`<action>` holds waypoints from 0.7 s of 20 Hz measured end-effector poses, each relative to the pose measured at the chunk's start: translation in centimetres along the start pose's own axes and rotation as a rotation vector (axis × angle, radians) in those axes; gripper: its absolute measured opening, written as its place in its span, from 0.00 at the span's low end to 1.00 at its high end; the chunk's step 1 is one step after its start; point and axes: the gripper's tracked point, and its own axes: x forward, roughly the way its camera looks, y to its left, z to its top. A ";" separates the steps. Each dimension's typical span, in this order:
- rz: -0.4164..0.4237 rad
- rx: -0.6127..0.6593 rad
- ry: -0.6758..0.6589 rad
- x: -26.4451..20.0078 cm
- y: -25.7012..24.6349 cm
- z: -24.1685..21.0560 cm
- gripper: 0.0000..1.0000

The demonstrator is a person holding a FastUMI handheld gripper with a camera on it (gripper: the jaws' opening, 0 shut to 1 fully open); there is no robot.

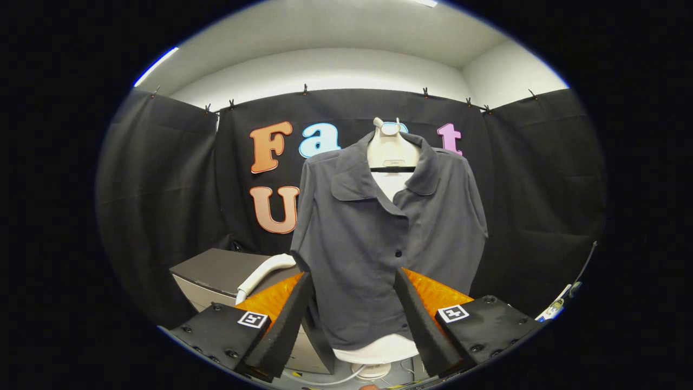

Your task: Iron the clothes twice with a garment steamer, once on the left side and once on the right side.

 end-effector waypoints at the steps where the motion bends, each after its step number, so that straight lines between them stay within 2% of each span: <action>1: 0.006 -0.005 0.004 0.3 0.6 -0.1 0.98; 14: 0.084 -0.032 0.037 4.4 8.9 -0.6 0.98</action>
